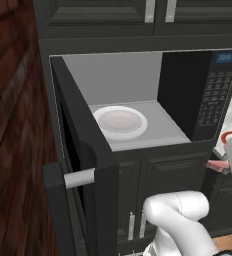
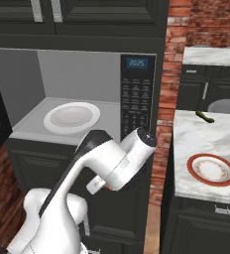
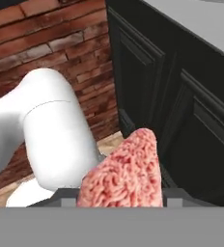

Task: Pick the steak from the counter and place it in the microwave.

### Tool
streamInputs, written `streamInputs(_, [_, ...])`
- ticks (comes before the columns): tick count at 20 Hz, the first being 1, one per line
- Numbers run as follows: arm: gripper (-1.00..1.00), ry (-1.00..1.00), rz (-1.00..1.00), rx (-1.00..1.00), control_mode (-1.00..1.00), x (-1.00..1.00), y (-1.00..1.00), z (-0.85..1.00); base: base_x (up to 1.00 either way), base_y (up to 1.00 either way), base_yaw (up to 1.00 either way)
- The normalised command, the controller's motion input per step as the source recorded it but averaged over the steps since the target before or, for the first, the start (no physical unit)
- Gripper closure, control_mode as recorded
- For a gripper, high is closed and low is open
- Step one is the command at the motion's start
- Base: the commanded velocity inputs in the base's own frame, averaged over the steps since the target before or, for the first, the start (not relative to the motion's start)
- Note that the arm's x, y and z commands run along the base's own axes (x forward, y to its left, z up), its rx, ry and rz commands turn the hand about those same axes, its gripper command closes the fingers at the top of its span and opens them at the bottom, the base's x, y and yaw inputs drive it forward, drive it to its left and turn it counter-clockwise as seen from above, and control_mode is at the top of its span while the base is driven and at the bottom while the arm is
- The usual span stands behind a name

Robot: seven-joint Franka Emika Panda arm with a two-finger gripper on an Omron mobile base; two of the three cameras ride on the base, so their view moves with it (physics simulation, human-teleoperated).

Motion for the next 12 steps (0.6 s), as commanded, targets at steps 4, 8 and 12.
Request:
streamInputs(4, [1.00,0.00,-0.36,-0.05,-1.00,-0.22,1.00,0.90,0.00,0.00,0.00])
streamInputs(8, [1.00,0.00,-0.29,-0.05,-1.00,0.00,1.00,1.00,0.00,0.00,0.00])
streamInputs(12, [1.00,0.00,-0.24,-0.01,-1.00,0.00,1.00,0.99,0.00,0.00,0.00])
